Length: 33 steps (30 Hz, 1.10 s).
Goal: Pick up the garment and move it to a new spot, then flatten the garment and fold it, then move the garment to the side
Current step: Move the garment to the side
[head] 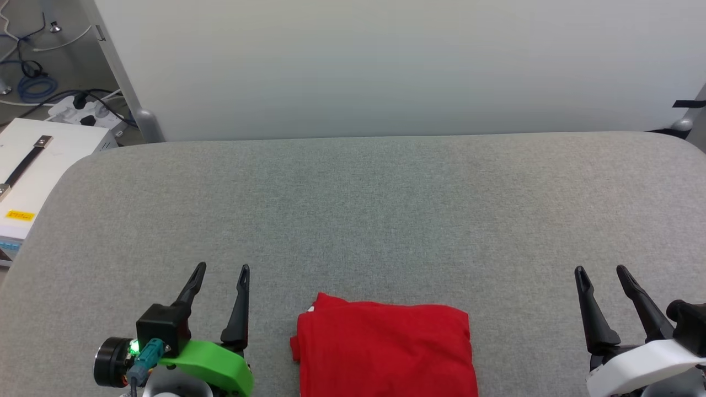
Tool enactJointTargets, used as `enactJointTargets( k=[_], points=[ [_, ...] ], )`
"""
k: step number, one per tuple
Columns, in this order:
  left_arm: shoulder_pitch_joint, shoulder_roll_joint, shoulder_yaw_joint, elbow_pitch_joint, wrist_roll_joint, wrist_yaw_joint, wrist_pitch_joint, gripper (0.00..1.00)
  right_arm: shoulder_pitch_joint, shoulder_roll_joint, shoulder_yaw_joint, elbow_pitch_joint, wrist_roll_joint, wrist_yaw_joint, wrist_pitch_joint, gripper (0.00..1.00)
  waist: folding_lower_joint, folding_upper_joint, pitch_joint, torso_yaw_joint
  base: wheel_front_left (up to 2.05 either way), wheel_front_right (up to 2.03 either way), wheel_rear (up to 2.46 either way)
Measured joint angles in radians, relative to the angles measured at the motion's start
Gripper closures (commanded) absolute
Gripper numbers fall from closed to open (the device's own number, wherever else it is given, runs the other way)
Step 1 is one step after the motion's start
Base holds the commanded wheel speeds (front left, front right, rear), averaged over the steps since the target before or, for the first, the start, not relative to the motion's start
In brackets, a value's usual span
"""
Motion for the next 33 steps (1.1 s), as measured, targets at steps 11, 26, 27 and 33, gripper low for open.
enactJointTargets(
  k=[11, 26, 27, 33],
  points=[
    [-0.004, 0.005, 0.026, -0.005, 0.0, 0.008, 0.0, 0.0, 0.0, 0.006, -0.014, -0.008, 0.013, 0.0, 0.048, 0.0, 0.0, 0.0, 0.032, 0.004, 0.0, 0.0, 0.0],
    [-0.068, -0.068, 0.083, -0.03, 0.036, -0.003, 0.0, 0.0, 0.001, -0.114, 0.079, 0.132, 0.349, 0.0, 0.566, 0.0, 0.0001, 0.0, 0.124, 0.112, 0.0, 0.0, 0.0],
    [-0.068, -0.074, 0.085, -0.03, 0.038, -0.008, 0.0, 0.0, 0.0, -0.114, 0.1, 0.132, 0.365, 0.0, 0.578, 0.0, 0.0001, 0.0, 0.129, 0.119, 0.0, 0.0, 0.0],
    [-0.077, -0.106, 0.104, -0.022, 0.067, -0.035, 0.0, 0.0, -0.04, -0.105, 0.208, 0.137, 0.457, 0.0, 0.61, 0.0, 0.0001, 0.0, 0.169, 0.158, 0.0, 0.0, 0.0]
  ],
)
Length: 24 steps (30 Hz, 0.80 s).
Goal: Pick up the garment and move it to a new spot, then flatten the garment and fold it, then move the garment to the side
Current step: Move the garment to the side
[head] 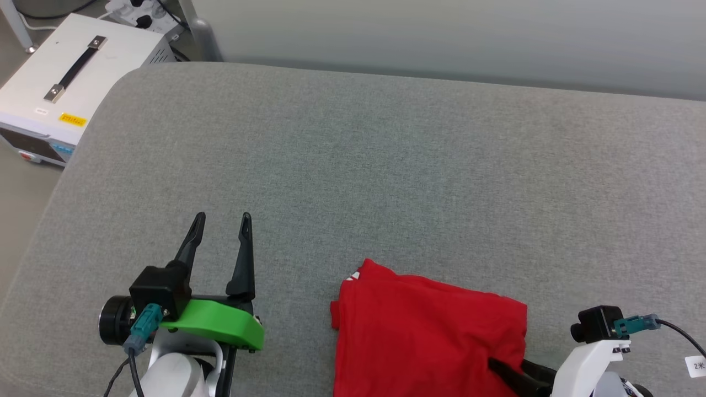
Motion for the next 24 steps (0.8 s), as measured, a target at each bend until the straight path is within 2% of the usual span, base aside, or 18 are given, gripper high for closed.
enactJointTargets(
  k=[7, 8, 9, 10, 11, 18, 24],
  points=[
    [-0.016, -0.034, 0.021, 0.01, 0.023, -0.025, 0.0, 0.0, -0.047, -0.001, 0.031, 0.055, 0.028, 0.001, 0.029, 0.0, 0.0, 0.0, 0.044, 0.027, 0.0, 0.0, 0.0],
    [-0.017, -0.04, 0.024, 0.011, 0.024, -0.029, 0.0, 0.0, -0.049, 0.0, 0.033, 0.063, 0.035, 0.001, 0.035, 0.06, 0.0, 0.0, 0.049, 0.03, 0.0, 0.0, 0.0],
    [-0.019, -0.045, 0.027, 0.013, 0.028, -0.032, 0.0, 0.0, -0.052, -0.001, 0.035, 0.069, 0.037, 0.001, 0.038, 0.59, -0.0001, 0.0, 0.053, 0.032, 0.0, 0.0, 0.0],
    [-0.02, -0.049, 0.031, 0.015, 0.031, -0.037, 0.0, 0.0, -0.056, 0.0, 0.038, 0.073, 0.038, 0.001, 0.039, 0.77, -0.0001, 0.0, 0.057, 0.035, 0.0, 0.0, 0.0],
    [-0.02, -0.051, 0.035, 0.016, 0.032, -0.04, 0.0, 0.0, -0.06, 0.001, 0.039, 0.077, 0.042, 0.001, 0.04, 1.0, 0.0, 0.0, 0.059, 0.036, 0.0, 0.0, 0.0],
    [-0.019, -0.069, 0.052, 0.042, 0.052, -0.064, 0.0, 0.0, -0.073, 0.001, 0.06, 0.063, 0.055, 0.001, 0.037, 1.0, 0.0, 0.0, 0.036, 0.033, 0.0, 0.0, 0.0],
    [-0.006, -0.075, 0.066, 0.046, 0.066, -0.072, 0.0, 0.0, -0.073, -0.034, 0.061, 0.027, 0.026, 0.001, 0.029, 1.0, 0.0, 0.0, 0.002, 0.014, 0.0, 0.0, 0.0]
  ],
)
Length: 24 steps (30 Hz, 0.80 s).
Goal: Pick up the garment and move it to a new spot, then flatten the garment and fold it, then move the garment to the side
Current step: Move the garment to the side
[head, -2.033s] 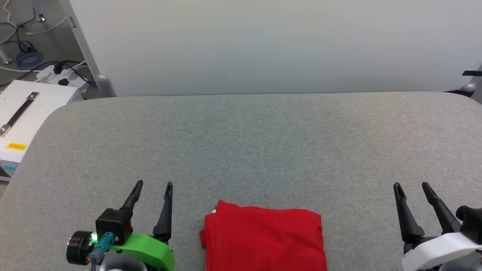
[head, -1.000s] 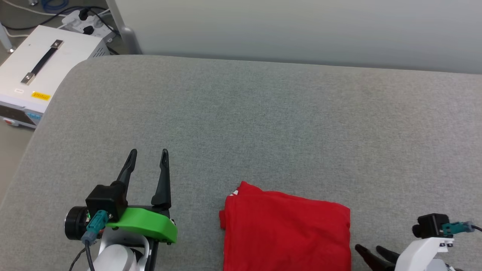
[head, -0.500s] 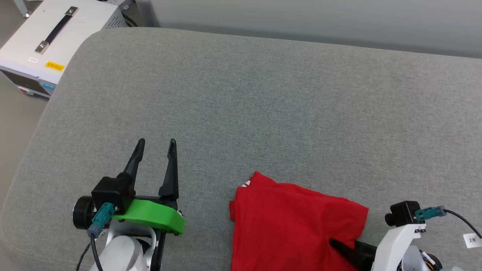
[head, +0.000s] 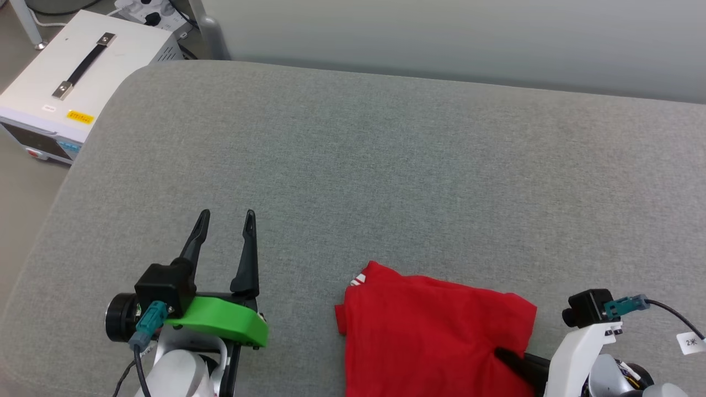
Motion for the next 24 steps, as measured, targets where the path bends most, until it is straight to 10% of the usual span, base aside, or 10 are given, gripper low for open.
enactJointTargets(
  k=[24],
  points=[
    [-0.068, 0.044, -0.019, -0.066, 0.077, -0.019, 0.045, 0.0, -0.203, -0.152, -0.128, 0.054, -0.13, 0.0, -0.029, 1.0, -0.0001, 0.0, 0.064, -0.383, 0.0, 0.0, 0.0]
  ],
)
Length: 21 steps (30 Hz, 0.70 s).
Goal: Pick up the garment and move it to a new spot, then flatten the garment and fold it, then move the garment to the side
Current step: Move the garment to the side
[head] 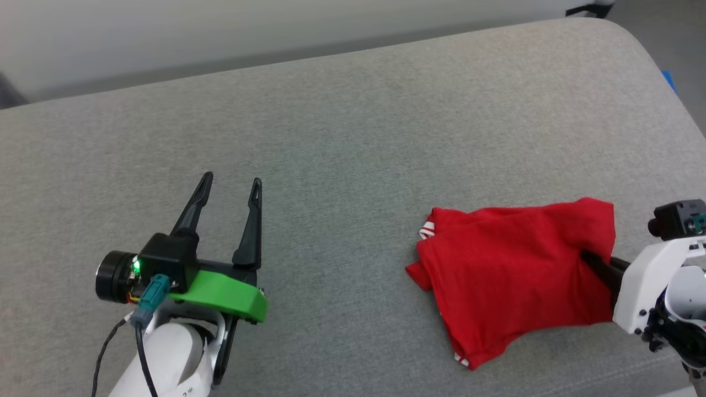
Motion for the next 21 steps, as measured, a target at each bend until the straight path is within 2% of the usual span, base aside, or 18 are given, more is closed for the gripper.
enactJointTargets(
  k=[4, 10, 14, 21],
  points=[
    [-0.05, 0.006, -0.03, -0.04, 0.02, -0.015, 0.036, 0.0, -0.101, -0.025, 0.025, 0.081, -0.013, 0.0, -0.057, 1.0, 0.0, 0.0, 0.038, -0.071, 0.0, 0.0, 0.0],
    [-0.138, 0.01, -0.064, -0.106, 0.058, -0.028, 0.092, 0.0, -0.242, -0.114, 0.014, 0.236, -0.056, 0.0, -0.148, 1.0, 0.0, 0.0, 0.125, -0.127, 0.0, 0.0, 0.0],
    [-0.183, 0.016, -0.076, -0.156, 0.072, -0.033, 0.124, 0.0, -0.351, -0.151, -0.019, 0.369, -0.091, 0.0, -0.194, 1.0, 0.0, 0.0, 0.194, -0.139, 0.0, 0.0, 0.0],
    [-0.236, 0.035, -0.09, -0.246, 0.093, -0.042, 0.181, 0.0, -0.521, -0.171, -0.058, 0.548, -0.147, 0.0, -0.295, 1.0, 0.0001, 0.0, 0.313, -0.133, 0.0, 0.0, 0.0]
  ],
)
